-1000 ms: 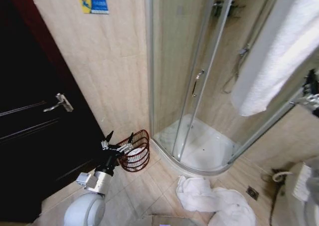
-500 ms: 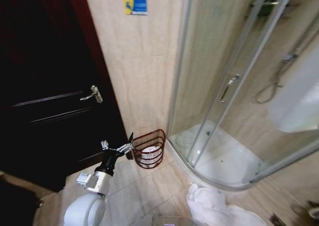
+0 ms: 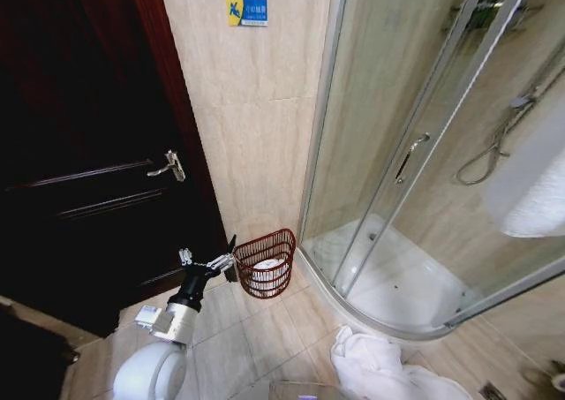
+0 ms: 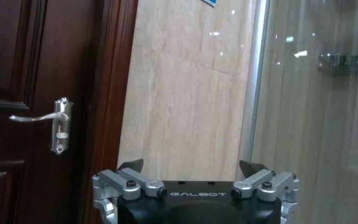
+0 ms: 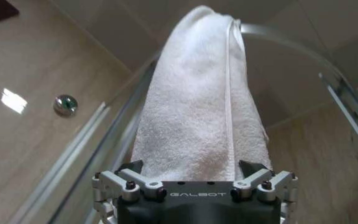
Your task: Discard the used towel into the hamper.
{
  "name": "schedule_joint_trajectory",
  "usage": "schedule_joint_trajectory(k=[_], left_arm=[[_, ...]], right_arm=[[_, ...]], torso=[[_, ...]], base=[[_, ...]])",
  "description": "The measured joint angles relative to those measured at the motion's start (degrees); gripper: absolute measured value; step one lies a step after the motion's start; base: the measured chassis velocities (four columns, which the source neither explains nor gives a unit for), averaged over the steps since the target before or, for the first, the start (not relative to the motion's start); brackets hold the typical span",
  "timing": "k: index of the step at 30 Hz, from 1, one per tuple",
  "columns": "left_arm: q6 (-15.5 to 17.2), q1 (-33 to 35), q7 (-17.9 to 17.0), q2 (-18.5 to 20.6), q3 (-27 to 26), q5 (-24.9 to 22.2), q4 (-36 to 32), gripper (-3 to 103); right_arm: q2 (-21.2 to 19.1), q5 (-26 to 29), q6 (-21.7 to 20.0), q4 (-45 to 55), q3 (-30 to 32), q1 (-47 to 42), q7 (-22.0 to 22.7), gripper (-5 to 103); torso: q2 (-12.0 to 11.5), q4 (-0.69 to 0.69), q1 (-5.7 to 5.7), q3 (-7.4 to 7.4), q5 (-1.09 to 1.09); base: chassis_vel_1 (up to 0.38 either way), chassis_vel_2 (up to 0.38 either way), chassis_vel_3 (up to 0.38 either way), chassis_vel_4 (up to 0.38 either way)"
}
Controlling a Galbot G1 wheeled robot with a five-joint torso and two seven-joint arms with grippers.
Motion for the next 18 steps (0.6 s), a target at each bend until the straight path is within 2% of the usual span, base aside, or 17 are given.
schedule_joint_trajectory(k=[5,11,18], left_arm=[[0.0,0.0,0.0,0.0,0.0,0.0,0.0,100],[0.0,0.0,0.0,0.0,0.0,0.0,0.0,100],[0.0,0.0,0.0,0.0,0.0,0.0,0.0,100]], right_arm=[[-1.7,-1.5,-2.0,-2.7,-2.3,3.9,1.8,100],[-3.6,-4.1,-3.7,-5.6,-2.2,7.2,3.1,100],[-5.8,-1.4,-5.3,-9.7,-5.9,13.2,3.3,100]], torso=[[0.0,-0.01,0.0,0.0,0.0],[0.0,-0.02,0.0,0.0,0.0],[0.0,-0.02,0.0,0.0,0.0]], base=[[0.0,0.0,0.0,0.0],[0.0,0.0,0.0,0.0],[0.0,0.0,0.0,0.0]])
